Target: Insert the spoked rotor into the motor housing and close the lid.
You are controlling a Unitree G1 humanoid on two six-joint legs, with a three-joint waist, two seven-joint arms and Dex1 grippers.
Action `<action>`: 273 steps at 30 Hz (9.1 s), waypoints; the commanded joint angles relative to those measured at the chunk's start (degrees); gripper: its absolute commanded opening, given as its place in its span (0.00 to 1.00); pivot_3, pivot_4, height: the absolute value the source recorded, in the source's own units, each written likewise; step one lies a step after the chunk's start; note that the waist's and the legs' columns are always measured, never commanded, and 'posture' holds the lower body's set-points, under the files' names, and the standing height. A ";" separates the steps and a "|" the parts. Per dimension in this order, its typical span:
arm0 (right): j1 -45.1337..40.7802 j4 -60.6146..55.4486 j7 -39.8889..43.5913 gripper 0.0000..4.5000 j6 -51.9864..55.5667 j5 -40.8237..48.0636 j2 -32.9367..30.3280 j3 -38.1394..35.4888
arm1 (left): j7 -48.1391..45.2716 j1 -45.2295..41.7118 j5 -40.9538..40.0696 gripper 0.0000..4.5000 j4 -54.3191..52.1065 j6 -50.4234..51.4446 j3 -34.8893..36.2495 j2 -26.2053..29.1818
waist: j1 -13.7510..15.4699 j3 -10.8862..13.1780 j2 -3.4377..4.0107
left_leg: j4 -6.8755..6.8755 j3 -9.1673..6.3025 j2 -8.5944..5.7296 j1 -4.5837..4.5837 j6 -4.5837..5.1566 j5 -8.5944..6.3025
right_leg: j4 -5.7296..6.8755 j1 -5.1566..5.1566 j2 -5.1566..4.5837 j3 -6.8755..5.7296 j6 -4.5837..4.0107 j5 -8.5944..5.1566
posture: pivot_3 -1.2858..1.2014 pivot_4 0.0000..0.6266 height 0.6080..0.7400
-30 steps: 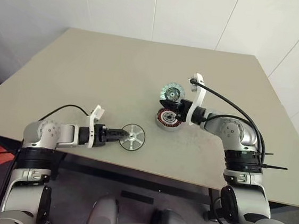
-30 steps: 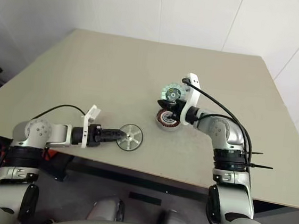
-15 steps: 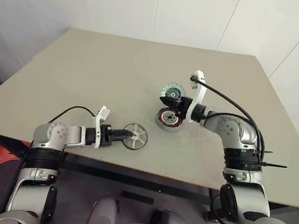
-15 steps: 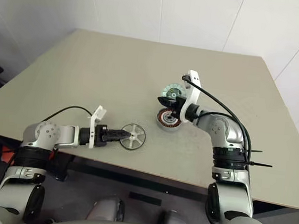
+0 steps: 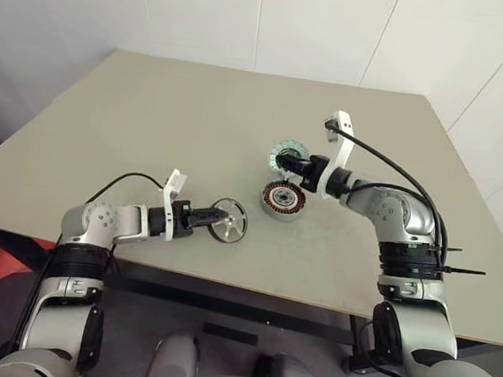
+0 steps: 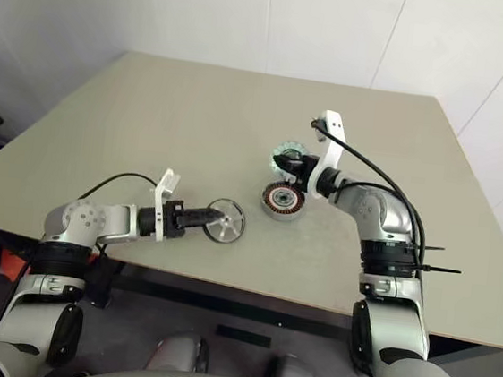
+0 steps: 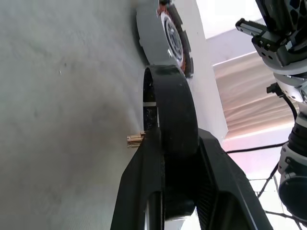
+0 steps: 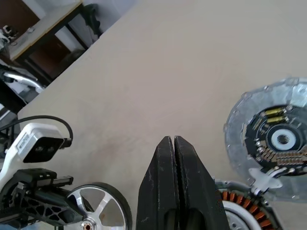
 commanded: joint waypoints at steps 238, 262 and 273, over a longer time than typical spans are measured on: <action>-31.89 23.28 -14.04 0.70 27.22 -17.16 22.71 -7.12 | 13.69 8.95 37.37 0.50 -13.93 -55.94 -13.90 2.37 | -2.62 0.08 0.07 | 0.22 -0.16 0.00 -0.88 -0.40 0.32 | 0.75 -1.04 0.00 0.04 -0.42 0.37 | 0.52 0.00 1.00; -5.31 14.89 12.30 0.01 -22.28 -28.80 -11.58 13.11 | 2.45 -0.50 27.35 0.50 0.11 -52.39 -6.75 8.24 | -1.07 0.00 -0.07 | 0.46 -0.15 0.01 -0.96 -0.03 0.17 | 0.73 -0.98 0.04 0.03 -0.51 0.35 | 0.52 0.00 1.00; -1.85 -3.15 13.76 0.01 -5.64 -22.17 -4.42 13.66 | 4.15 -0.23 29.91 0.50 -0.12 -54.31 -9.69 5.04 | -0.98 0.00 -0.07 | 0.63 -0.13 0.05 -0.96 0.13 0.13 | 0.75 -0.92 0.02 0.03 -0.50 0.35 | 0.52 0.00 1.00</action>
